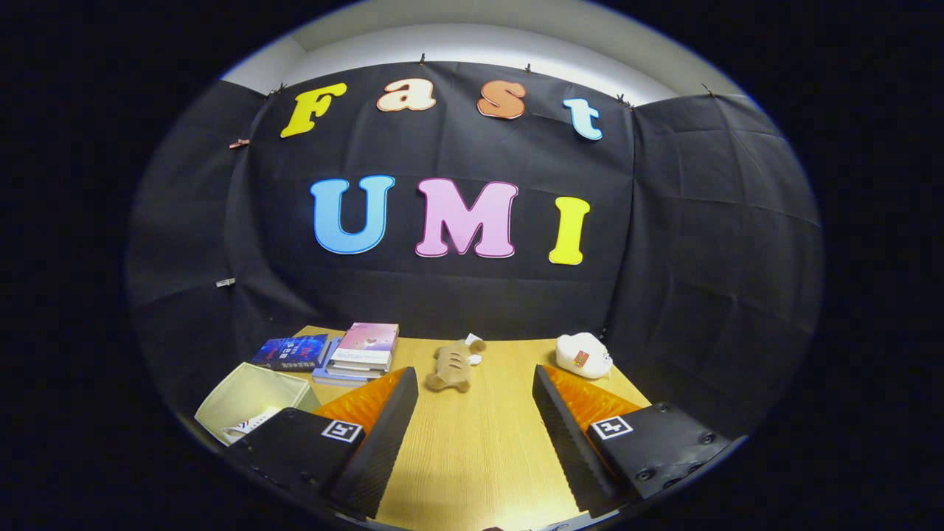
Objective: Open the storage box then place both shoes into the box .Put the left shoe in first, then the right shoe, with the right side of both shoes facing outward in a uniform manner.
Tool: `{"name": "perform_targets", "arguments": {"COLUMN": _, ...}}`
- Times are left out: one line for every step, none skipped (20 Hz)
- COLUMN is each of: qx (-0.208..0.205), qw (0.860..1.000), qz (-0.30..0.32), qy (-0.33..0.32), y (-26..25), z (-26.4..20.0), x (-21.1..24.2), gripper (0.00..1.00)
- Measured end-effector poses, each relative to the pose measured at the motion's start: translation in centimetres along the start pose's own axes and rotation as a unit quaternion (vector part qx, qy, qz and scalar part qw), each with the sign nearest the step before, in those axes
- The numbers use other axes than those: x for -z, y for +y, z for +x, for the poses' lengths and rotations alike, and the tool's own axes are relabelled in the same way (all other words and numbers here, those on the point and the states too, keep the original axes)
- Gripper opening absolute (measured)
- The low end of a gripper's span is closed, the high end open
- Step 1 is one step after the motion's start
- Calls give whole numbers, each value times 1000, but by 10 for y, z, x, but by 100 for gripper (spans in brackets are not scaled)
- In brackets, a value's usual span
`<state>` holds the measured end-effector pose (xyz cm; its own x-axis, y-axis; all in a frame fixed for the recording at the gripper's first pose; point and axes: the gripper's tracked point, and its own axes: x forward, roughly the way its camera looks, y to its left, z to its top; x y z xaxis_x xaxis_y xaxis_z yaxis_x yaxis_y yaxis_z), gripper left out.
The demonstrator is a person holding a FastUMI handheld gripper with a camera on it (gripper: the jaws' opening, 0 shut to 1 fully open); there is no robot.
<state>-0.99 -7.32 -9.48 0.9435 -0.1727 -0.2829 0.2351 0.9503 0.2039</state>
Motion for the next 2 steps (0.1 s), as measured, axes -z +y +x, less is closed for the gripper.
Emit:
{"name": "perform_targets", "arguments": {"qx": -1, "qw": 1000, "qz": -4, "qy": -2, "y": -1, "z": 0, "x": -1, "gripper": 96}}
{"name": "perform_targets", "arguments": {"qx": -2, "qw": 1000, "qz": -7, "qy": -5, "y": -1, "z": -1, "x": -4, "gripper": 96}}
